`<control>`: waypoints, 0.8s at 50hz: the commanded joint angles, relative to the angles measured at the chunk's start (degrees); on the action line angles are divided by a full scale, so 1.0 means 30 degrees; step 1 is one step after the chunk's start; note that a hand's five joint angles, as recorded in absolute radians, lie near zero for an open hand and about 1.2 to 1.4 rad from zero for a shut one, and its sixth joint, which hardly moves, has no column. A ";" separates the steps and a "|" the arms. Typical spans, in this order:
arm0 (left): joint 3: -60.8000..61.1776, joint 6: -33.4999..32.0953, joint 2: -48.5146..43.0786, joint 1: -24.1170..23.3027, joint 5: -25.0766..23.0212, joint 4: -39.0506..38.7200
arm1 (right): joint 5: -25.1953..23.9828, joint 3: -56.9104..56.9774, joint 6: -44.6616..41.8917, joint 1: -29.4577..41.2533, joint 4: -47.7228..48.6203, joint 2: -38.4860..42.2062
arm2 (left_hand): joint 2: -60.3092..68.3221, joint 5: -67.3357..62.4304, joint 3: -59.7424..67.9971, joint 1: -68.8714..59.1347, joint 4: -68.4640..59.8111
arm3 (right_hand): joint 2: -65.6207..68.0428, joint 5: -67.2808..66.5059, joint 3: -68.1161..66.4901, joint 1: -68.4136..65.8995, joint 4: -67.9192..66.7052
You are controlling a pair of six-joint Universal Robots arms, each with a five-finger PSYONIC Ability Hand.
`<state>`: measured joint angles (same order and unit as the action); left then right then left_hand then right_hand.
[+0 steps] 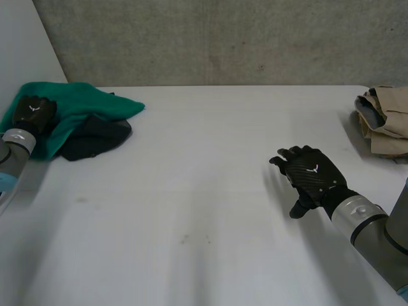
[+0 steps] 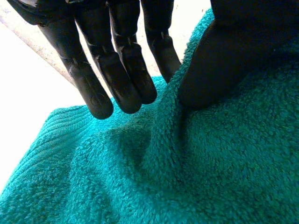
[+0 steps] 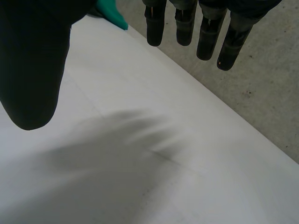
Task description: Fold the laundry.
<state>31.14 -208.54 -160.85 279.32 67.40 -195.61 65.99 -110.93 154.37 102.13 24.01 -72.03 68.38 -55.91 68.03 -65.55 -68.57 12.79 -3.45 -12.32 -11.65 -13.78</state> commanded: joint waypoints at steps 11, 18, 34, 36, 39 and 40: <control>0.3449 0.0227 0.3402 -0.0263 0.0384 -0.2707 | -0.0053 0.0003 -0.0011 -0.0030 -0.0006 0.0044 | -0.1570 0.0747 -0.1451 0.0627 0.1631 | -0.0932 0.1151 0.0773 0.0550 0.1260; 0.3332 0.0987 0.3052 -0.0205 -0.0524 -0.2648 | -0.0082 0.0062 -0.0040 -0.0059 0.0024 0.0073 | -1.2656 1.1832 -1.2537 1.1713 1.2717 | -0.0932 0.1151 0.0773 0.0550 0.1260; 0.0052 0.1604 0.0122 -0.0175 -0.1023 -0.1154 | 0.0006 0.0267 -0.0128 -0.0088 0.0053 0.0425 | -0.5617 0.4794 -0.5498 0.4674 0.5678 | -0.0932 0.1151 0.0773 0.0550 0.1260; -0.0211 0.1604 -0.0141 -0.0175 -0.0965 -0.1154 | 0.0006 0.0296 -0.0128 -0.0088 0.0053 0.0600 | 0.2533 -0.3356 0.2652 -0.3476 -0.2472 | -0.0932 0.1151 0.0773 0.0550 0.1260; -0.0213 0.1604 -0.0172 -0.0292 -0.0789 -0.1183 | 0.0035 0.0355 -0.0157 -0.0088 0.0053 0.0718 | 0.3872 -0.4696 0.3991 -0.4815 -0.3811 | -0.0932 0.1151 0.0773 0.0550 0.1260; -0.0097 0.1575 0.0002 -0.0496 -0.0615 -0.1271 | 0.0035 0.0355 -0.0157 -0.0059 0.0053 0.0718 | 0.3872 -0.4696 0.3991 -0.4815 -0.3811 | -0.0932 0.1151 0.0773 0.0550 0.1260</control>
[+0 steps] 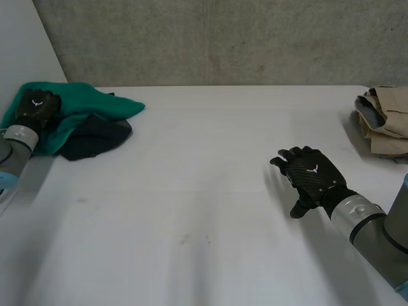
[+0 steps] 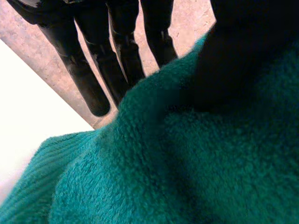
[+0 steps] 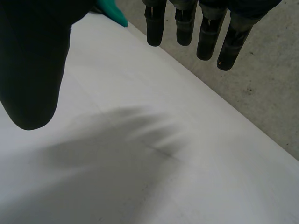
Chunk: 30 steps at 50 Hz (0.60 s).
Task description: Fold the laundry.
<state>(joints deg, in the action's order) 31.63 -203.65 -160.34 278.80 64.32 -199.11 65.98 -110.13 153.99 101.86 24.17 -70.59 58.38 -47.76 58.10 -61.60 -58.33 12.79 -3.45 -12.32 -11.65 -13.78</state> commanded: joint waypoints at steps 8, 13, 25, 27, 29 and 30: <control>0.3338 0.0383 0.5510 -0.2346 0.2553 -0.1158 | 0.0068 0.0061 -0.0032 0.0001 -0.0031 0.0211 | 0.7205 -0.7412 0.7300 -0.6134 -0.7222 | -0.0932 0.1151 0.0773 0.0550 0.1260; 0.7555 0.1992 1.0725 -0.4482 0.2612 -0.2272 | 0.0156 0.0032 0.0144 -0.0028 -0.0060 0.0066 | 0.7205 -0.7412 0.7300 -0.6134 -0.7222 | -0.0932 0.1151 0.0773 0.0550 0.1260; 1.6582 0.7033 1.7677 -1.1689 0.2494 -0.2361 | 0.2174 0.0498 0.0698 -0.1023 -0.0118 -0.1545 | 0.7205 -0.7412 0.7300 -0.6134 -0.7222 | -0.0932 0.1151 0.0773 0.0550 0.1260; 1.7639 0.7269 1.7443 -1.3155 0.2611 -0.2332 | 0.2411 0.0704 0.1050 -0.1170 -0.0148 -0.1634 | 0.7205 -0.7412 0.7300 -0.6134 -0.7222 | -0.0932 0.1151 0.0773 0.0550 0.1260; 1.8137 0.7240 1.7035 -1.3887 0.2641 -0.2186 | 0.2558 0.0967 0.1721 -0.1491 -0.0235 -0.1809 | 0.7205 -0.7412 0.7300 -0.6134 -0.7222 | -0.0932 0.1151 0.0773 0.0550 0.1260; 1.8459 0.7153 1.6423 -1.4587 0.2670 -0.1924 | 0.2559 0.1027 0.1929 -0.1638 -0.0236 -0.1810 | 0.7205 -0.7412 0.7300 -0.6134 -0.7222 | -0.0932 0.1151 0.0773 0.0550 0.1260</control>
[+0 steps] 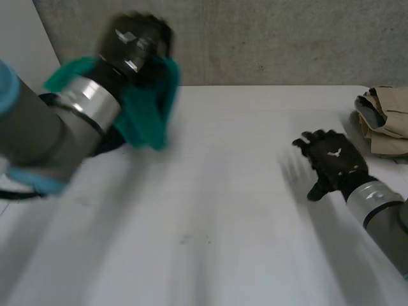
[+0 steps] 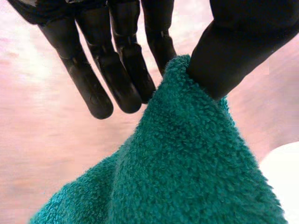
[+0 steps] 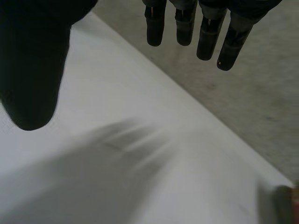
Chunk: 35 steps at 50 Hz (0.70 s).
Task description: Fold the laundry.
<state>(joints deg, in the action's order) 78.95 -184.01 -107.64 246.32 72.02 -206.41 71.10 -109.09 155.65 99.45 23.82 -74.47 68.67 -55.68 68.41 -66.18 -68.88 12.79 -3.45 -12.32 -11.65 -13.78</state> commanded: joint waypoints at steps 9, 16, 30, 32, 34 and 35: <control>0.2894 0.0780 -0.2118 -0.4383 0.0104 0.3058 | 0.0647 0.1704 0.2669 -0.1160 -0.0176 -0.0520 | -1.8813 1.7816 -1.8726 1.7982 1.8883 | -0.0932 0.1151 0.0773 0.0550 0.1260; 0.3011 0.0662 -0.0215 -0.1779 0.1302 0.3411 | 0.0530 0.2759 0.2435 -0.0897 -0.1696 -0.0578 | -1.8086 1.7089 -1.7999 1.7254 1.8156 | -0.0932 0.1151 0.0773 0.0550 0.1260; 0.3304 0.0750 -0.0417 -0.0191 0.3619 0.5227 | -0.1258 0.6683 0.1675 0.2355 -0.7206 0.0590 | -1.6235 1.5238 -1.6148 1.5404 1.6305 | -0.0932 0.1151 0.0773 0.0550 0.1260; 0.3041 0.0780 -0.0944 -0.0923 0.3620 0.5404 | -0.1112 0.7240 0.1119 0.2706 -0.7441 0.1235 | -1.5673 1.4676 -1.5586 1.4842 1.5744 | -0.0932 0.1151 0.0773 0.0550 0.1260; 0.2778 0.0722 -0.1441 -0.1275 0.3591 0.5375 | -0.0878 0.7798 0.0123 0.3204 -0.7850 0.1998 | -1.5673 1.4676 -1.5586 1.4841 1.5743 | -0.0932 0.1151 0.0773 0.0550 0.1260; 0.2226 0.0605 -0.2082 -0.1799 0.3561 0.5404 | -0.0761 0.7886 -0.0141 0.3293 -0.7997 0.2116 | -1.5673 1.4676 -1.5586 1.4841 1.5743 | -0.0932 0.1151 0.0773 0.0550 0.1260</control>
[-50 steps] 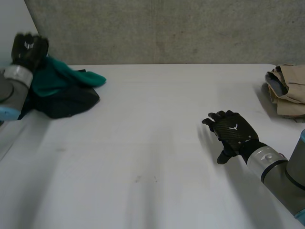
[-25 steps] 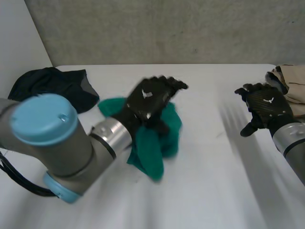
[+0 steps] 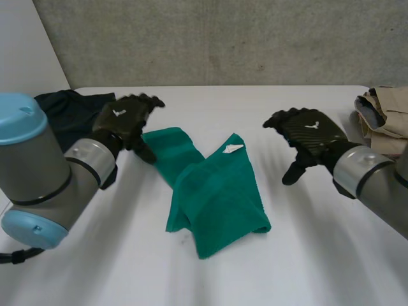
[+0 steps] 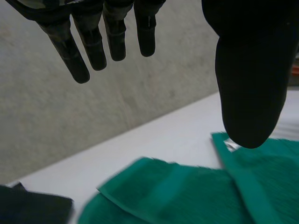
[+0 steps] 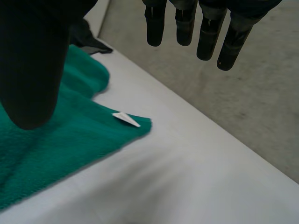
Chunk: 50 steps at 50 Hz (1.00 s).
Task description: Fold the laundry.
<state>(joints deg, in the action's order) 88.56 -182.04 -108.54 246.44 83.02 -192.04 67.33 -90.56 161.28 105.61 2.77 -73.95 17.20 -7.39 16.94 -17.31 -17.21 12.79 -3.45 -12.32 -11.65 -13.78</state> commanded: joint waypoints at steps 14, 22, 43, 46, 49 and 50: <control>-0.5584 -0.4529 -0.7558 -0.4274 -0.0018 0.0879 | 0.1784 0.0160 -0.2608 0.1125 -0.1421 0.2034 | 0.1875 -0.1811 0.1962 -0.1838 -0.1872 | -0.0932 0.1151 0.0773 0.0550 0.1260; -0.6758 -0.7199 -0.9406 -0.4538 -0.0193 0.0996 | 0.1813 -0.0574 -0.2696 0.1008 -0.1274 0.2005 | 0.6186 -0.6123 0.6273 -0.6149 -0.6183 | -0.0932 0.1151 0.0773 0.0550 0.1260; -0.5820 -0.7053 -0.2499 -0.4891 0.0861 -0.0527 | 0.2047 0.0039 -0.1527 -0.1365 -0.1185 0.1917 | 2.0932 -2.0869 2.1019 -2.0896 -2.0929 | -0.0932 0.1151 0.0773 0.0550 0.1260; -0.5995 -0.7111 -0.1587 -0.4802 0.0890 -0.0527 | 0.1932 0.0479 0.0871 -0.1570 -0.1478 0.1917 | 2.0932 -2.0869 2.1019 -2.0896 -2.0929 | -0.0932 0.1151 0.0773 0.0550 0.1260; -0.6317 -0.7141 -0.0561 -0.4568 0.0862 -0.0527 | 0.1669 0.0917 0.4346 -0.1921 -0.1887 0.1917 | 2.0932 -2.0869 2.1019 -2.0896 -2.0929 | -0.0932 0.1151 0.0773 0.0550 0.1260; -0.6434 -0.7141 -0.0356 -0.4451 0.0890 -0.0527 | 0.1580 0.0977 0.5263 -0.1951 -0.1918 0.1917 | 2.0932 -2.0869 2.1019 -2.0896 -2.0929 | -0.0932 0.1151 0.0773 0.0550 0.1260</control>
<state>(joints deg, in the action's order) 70.73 -203.25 -115.12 231.86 85.49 -193.71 73.17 -89.82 161.00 101.25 -1.31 -68.20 68.46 -54.80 67.96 -64.84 -68.64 12.79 -3.45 -12.32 -11.65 -13.78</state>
